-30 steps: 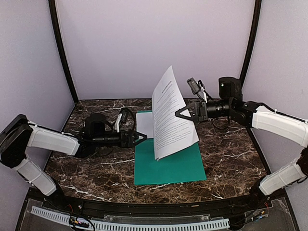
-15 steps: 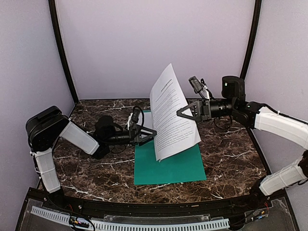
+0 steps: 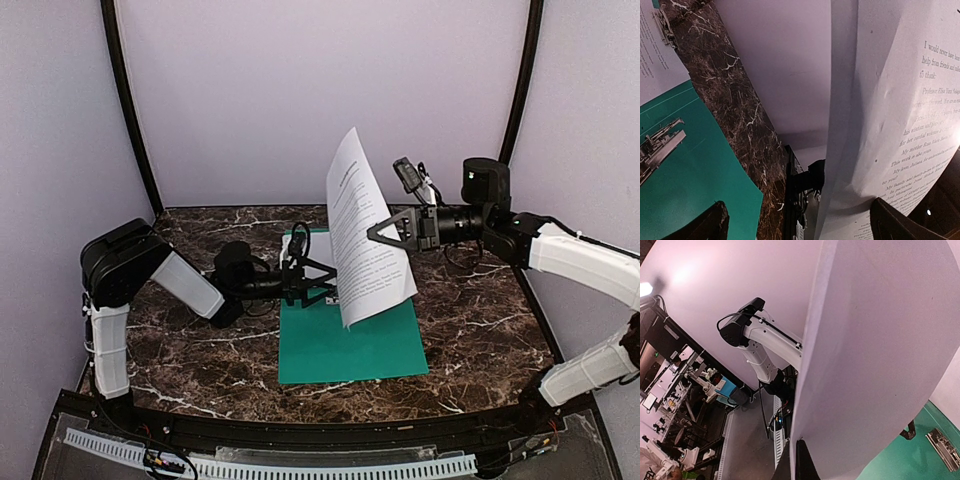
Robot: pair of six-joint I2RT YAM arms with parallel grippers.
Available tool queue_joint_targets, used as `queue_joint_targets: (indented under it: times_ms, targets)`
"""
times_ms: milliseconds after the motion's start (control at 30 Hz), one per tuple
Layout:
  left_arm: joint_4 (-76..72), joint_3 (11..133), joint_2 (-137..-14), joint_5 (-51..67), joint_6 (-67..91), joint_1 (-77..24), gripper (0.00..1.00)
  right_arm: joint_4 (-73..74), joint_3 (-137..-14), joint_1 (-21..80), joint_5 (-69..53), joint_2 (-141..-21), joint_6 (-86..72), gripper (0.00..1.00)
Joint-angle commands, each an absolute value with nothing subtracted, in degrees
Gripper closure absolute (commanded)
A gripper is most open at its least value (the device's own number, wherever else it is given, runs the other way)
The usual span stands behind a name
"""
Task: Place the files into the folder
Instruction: Pass from the right arm to the left
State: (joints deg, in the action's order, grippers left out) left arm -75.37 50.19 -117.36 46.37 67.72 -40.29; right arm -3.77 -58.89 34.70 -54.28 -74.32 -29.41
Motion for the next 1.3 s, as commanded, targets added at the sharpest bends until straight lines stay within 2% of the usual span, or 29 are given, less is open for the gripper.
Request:
queue_joint_targets:
  times_ms: [0, 200, 400, 567, 767, 900, 1067, 1267]
  targets:
    - [-93.1, 51.9, -117.2, 47.5, 68.8, -40.8, 0.01, -6.7, -58.4, 34.2, -55.5, -73.1, -30.8, 1.0]
    - [-93.1, 52.0, -115.7, 49.0, 69.1, -41.2, 0.01, -3.4, -58.2, 34.2, -52.4, -72.6, -29.8, 1.0]
    - [-91.6, 46.2, -110.6, 45.7, 64.9, -40.4, 0.01, 7.5, -57.1, 33.0, -40.4, -71.8, -29.3, 1.0]
    - [-76.0, 41.6, -103.2, 42.8, 54.8, -40.3, 0.02, 19.4, -56.1, 32.7, -24.2, -74.0, -28.3, 1.0]
    - [-61.9, 41.1, -98.4, 40.8, 46.5, -40.3, 0.08, 16.0, -51.4, 32.7, -24.3, -80.9, -29.9, 1.0]
    - [-47.2, 41.9, -95.2, 35.0, 38.6, -40.5, 0.12, 13.5, -48.4, 32.6, -23.9, -86.4, -29.9, 1.0]
    - [-34.0, 43.7, -94.7, 29.7, 34.5, -40.9, 0.14, 7.9, -45.7, 32.7, -26.5, -89.6, -31.9, 1.0]
    - [-24.2, 45.3, -95.5, 22.1, 33.9, -42.5, 0.14, 7.1, -44.0, 32.7, -24.1, -90.4, -32.9, 1.0]
